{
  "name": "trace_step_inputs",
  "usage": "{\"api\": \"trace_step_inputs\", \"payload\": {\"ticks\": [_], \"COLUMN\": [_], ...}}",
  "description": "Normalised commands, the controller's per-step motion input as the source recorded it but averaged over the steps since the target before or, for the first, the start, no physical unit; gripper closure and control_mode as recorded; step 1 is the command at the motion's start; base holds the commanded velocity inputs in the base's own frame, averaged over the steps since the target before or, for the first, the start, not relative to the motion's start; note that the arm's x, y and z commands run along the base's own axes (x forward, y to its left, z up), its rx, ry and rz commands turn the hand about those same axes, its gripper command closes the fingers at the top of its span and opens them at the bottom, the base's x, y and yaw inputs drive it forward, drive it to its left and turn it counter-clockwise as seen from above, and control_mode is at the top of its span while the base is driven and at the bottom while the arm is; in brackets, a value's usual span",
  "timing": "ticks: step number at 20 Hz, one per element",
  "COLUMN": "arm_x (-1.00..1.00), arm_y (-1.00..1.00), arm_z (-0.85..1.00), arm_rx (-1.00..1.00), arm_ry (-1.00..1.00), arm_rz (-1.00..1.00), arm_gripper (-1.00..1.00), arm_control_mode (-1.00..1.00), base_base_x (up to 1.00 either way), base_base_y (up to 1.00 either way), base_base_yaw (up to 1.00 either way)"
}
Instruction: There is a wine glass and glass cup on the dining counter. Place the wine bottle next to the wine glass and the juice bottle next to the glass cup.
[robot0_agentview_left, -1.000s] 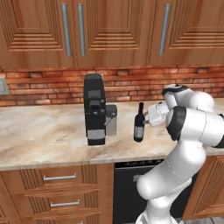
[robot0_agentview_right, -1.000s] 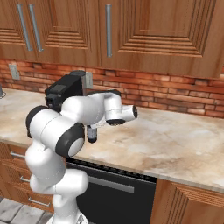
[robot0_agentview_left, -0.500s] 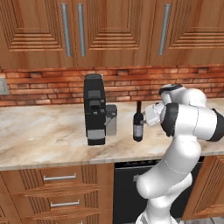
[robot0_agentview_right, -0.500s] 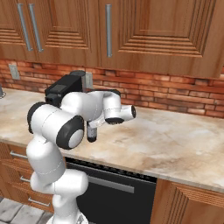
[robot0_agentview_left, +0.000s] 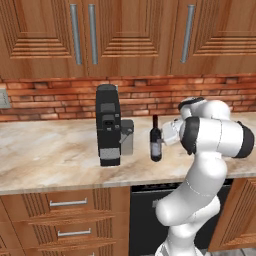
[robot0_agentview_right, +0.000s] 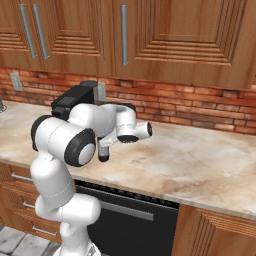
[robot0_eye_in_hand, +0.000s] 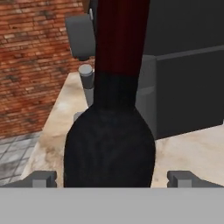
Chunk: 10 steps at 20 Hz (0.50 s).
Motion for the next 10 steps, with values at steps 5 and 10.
{"api": "trace_step_inputs", "payload": {"ticks": [5, 10], "arm_x": [-0.03, -0.01], "arm_y": [0.19, 0.2], "arm_z": [-0.09, -0.08], "arm_rx": [0.04, 0.04], "arm_ry": [0.0, 0.0], "arm_rz": [0.0, 0.0], "arm_gripper": [-1.0, -1.0], "arm_control_mode": [-1.0, -1.0], "base_base_x": [0.0, 0.0], "base_base_y": [0.0, 0.0], "base_base_yaw": [0.0, 0.0]}}
